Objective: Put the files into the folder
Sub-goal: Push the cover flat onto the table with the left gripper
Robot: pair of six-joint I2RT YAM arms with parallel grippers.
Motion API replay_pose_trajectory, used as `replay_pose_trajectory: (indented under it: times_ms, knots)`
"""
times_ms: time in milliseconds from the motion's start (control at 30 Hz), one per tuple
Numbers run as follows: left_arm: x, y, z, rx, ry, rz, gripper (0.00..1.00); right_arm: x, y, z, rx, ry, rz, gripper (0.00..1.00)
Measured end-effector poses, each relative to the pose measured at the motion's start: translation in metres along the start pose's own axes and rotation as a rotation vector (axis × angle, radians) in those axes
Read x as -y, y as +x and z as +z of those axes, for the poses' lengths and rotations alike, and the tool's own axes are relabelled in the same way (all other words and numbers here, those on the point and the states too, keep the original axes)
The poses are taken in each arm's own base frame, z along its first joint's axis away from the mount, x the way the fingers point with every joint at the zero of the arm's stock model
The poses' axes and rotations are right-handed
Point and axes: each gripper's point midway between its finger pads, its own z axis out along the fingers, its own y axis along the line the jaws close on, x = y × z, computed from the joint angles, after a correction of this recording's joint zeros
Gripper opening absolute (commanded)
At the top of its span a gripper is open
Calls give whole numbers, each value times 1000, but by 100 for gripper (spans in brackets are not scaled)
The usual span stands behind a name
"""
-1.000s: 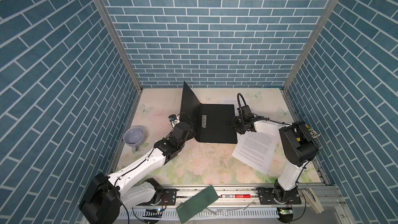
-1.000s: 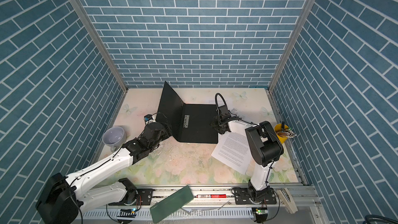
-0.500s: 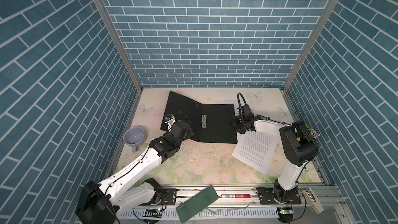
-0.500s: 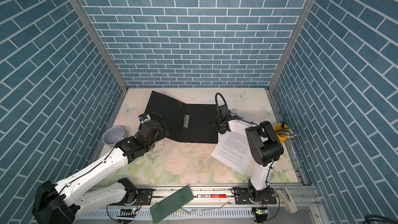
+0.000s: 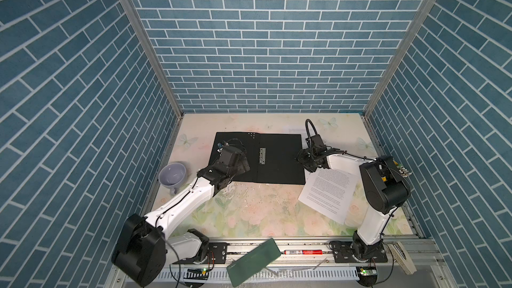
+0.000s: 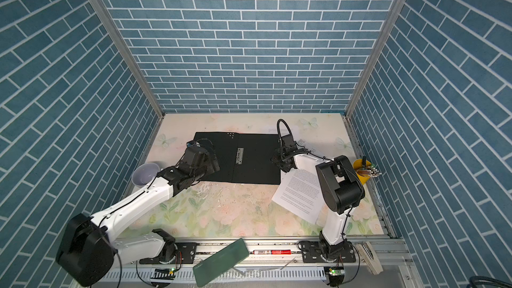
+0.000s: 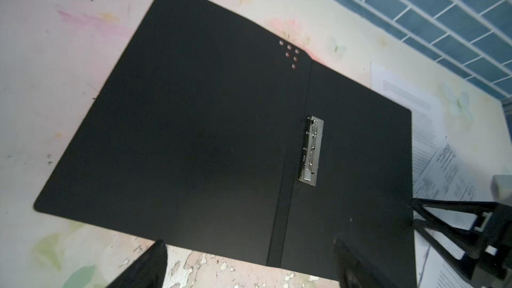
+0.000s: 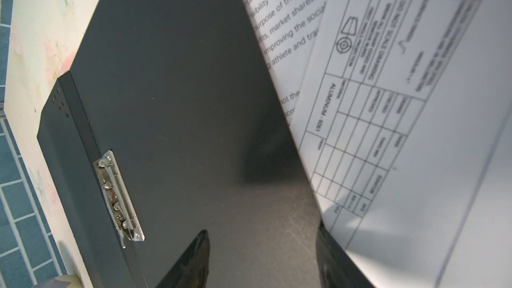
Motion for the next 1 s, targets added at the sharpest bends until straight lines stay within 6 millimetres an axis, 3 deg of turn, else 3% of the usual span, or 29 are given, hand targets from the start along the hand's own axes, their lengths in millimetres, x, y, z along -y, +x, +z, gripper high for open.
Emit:
replay_pose_trajectory:
  times_ms: [100,267,367,533,667,1000]
  knots:
    - [3,0,17,-48,14,37,91,0,0,0,3,3,0,61]
    - [26,-16,34,-57,77,84,90,2,-2,-1,14,12,0,61]
    - [33,-18,47,-76,99,97,86,6,-5,-3,32,33,1,63]
    - [46,-10,76,-161,135,133,72,13,-11,-10,72,78,1,65]
    - [56,-1,91,-223,175,145,67,13,-18,-18,103,86,-4,65]
    - [69,15,104,-312,245,140,65,11,-30,-15,99,90,-33,65]
